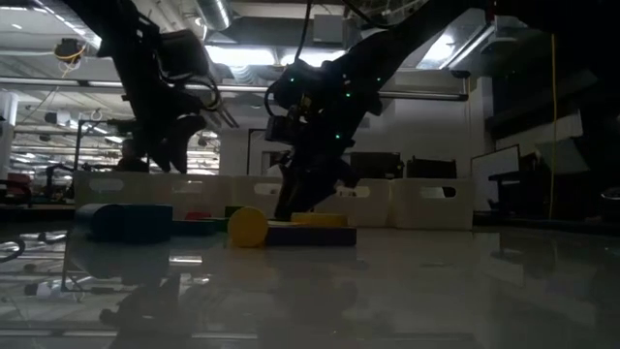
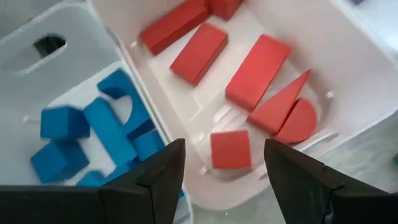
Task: Sort blocks
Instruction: Put the green block into the right white bin
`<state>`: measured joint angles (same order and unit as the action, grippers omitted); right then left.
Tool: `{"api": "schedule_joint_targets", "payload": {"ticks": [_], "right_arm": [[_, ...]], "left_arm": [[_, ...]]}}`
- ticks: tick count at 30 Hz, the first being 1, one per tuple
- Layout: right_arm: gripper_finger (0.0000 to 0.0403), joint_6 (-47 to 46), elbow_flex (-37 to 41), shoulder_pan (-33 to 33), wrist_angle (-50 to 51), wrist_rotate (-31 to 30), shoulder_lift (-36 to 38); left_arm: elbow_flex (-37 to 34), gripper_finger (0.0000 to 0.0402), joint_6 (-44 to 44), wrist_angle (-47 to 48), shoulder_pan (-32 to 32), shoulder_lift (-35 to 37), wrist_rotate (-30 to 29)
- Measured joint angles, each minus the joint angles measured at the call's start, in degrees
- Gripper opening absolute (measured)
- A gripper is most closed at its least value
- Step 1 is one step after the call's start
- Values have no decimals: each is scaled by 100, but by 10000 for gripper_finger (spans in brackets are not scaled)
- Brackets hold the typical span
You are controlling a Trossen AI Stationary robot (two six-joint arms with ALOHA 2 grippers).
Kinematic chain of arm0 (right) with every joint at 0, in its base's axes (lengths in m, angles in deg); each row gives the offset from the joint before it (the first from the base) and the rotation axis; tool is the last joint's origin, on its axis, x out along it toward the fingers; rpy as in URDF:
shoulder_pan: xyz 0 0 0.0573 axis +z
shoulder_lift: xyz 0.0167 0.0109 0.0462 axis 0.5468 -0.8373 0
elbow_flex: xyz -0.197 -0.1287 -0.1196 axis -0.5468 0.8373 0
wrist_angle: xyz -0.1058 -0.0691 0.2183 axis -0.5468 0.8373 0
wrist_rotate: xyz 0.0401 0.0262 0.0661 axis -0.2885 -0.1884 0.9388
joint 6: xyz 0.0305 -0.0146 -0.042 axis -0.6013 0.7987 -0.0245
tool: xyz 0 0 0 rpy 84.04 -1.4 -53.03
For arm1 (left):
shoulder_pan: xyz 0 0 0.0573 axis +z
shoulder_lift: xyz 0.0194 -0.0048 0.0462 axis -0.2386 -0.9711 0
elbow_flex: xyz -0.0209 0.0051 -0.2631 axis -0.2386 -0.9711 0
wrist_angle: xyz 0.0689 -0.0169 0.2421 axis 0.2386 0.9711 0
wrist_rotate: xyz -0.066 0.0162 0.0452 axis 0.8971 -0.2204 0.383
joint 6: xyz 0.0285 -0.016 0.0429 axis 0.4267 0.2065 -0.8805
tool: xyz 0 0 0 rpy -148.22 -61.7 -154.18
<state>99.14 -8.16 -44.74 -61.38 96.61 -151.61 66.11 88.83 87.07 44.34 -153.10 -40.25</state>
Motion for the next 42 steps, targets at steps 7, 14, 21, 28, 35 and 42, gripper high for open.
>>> {"api": "schedule_joint_targets", "payload": {"ticks": [7,14,21,28,35,42], "right_arm": [[162,-44,0,0,280,58,4],[162,-222,8,9,345,38,97],[162,-213,-181,21,509,-3,186],[162,-173,-227,44,377,-112,192],[163,-199,-236,44,291,-110,214],[163,107,-245,39,482,56,105]], "left_arm": [[0,208,-354,-412,-58,0,-4],[0,208,-478,-472,-56,2,-15],[0,208,-476,-471,-56,4,-15],[0,208,-504,-470,-56,6,-15],[0,208,-612,-470,-56,7,-17],[0,208,-613,-470,-56,7,-17]]}}
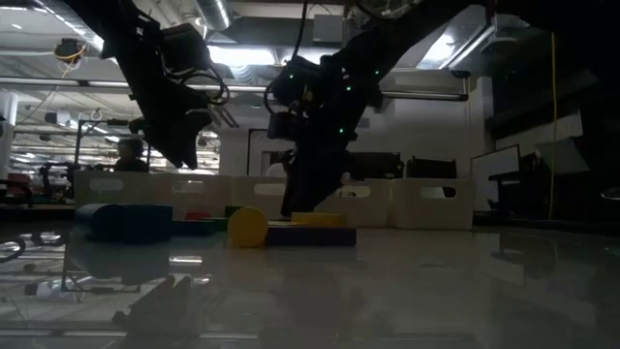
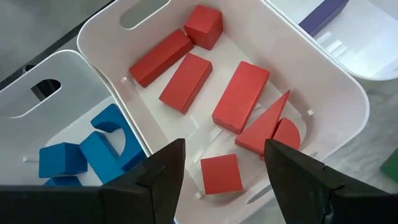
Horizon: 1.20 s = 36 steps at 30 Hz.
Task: Sort blocks
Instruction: Put the green block into the right white bin
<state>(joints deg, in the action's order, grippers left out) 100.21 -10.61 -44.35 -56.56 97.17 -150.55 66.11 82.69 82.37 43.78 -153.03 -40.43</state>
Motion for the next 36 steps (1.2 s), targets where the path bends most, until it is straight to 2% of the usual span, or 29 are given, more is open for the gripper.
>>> {"api": "schedule_joint_targets", "payload": {"ticks": [8,13,21,25,31,36], "right_arm": [[163,162,-13,0,-212,-251,-193],[163,152,-29,11,-16,-247,-195],[127,-168,-49,35,156,-326,-192],[127,-208,-401,44,972,-752,-186],[143,-217,-1540,30,2604,-1324,-193],[135,-151,-2489,35,3729,-1935,-167]], "left_arm": [[0,208,17,-2,-4,2,2],[1,208,19,10,-42,2,13],[2,208,17,-54,-140,2,18],[1,208,-56,-124,-236,2,22],[2,208,-75,-401,-351,2,23],[2,208,-71,-572,-416,2,32]]}}
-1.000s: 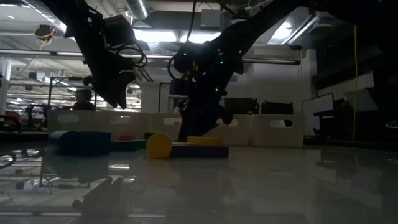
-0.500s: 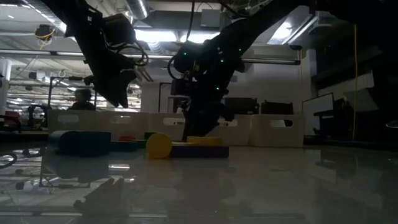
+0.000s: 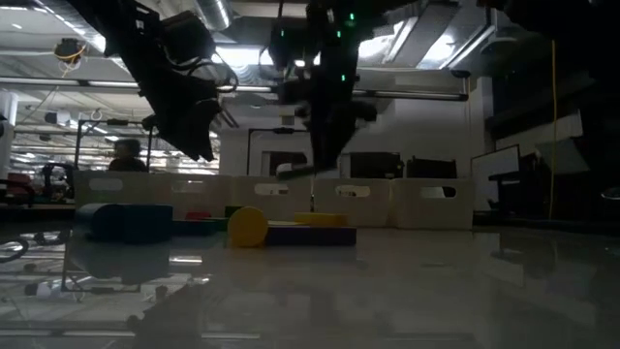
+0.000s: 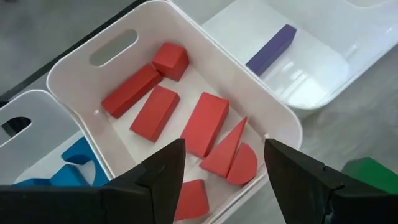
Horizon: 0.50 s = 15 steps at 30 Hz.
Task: Sort blocks
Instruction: Put the green block into the right white bin
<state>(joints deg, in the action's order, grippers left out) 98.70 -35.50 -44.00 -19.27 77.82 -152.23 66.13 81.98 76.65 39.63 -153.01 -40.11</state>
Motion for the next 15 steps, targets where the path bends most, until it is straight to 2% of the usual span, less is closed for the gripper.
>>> {"api": "schedule_joint_targets", "payload": {"ticks": [9,11,15], "right_arm": [[140,-454,-1242,-17,1913,-1704,45],[140,-770,-1369,-70,2390,-1850,45],[139,-1412,-1377,-347,2327,-1762,95]], "left_arm": [[0,208,0,-79,-304,0,9],[0,208,0,-78,-381,0,9],[0,208,0,-72,-527,0,9]]}}
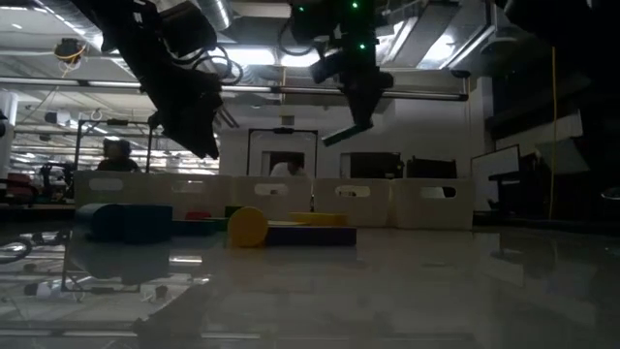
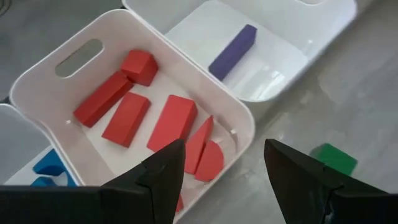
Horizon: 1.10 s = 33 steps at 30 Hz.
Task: Sort blocks
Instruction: Put the green block into the right white bin
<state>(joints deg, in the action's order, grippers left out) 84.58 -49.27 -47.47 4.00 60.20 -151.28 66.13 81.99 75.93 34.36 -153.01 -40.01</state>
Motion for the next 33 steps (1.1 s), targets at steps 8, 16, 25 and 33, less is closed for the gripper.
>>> {"api": "schedule_joint_targets", "payload": {"ticks": [8,16,25,33], "right_arm": [[139,-934,-5,-930,-9,328,154],[138,-1767,582,-1871,-18,1955,336],[138,-1742,2339,-2210,-3,1907,706],[171,-1740,3096,-2168,-211,1865,695]], "left_arm": [[0,208,50,9,-414,0,2],[0,208,-7,17,-685,0,1],[0,208,-131,23,-756,0,2],[0,208,172,4,-812,0,125]]}}
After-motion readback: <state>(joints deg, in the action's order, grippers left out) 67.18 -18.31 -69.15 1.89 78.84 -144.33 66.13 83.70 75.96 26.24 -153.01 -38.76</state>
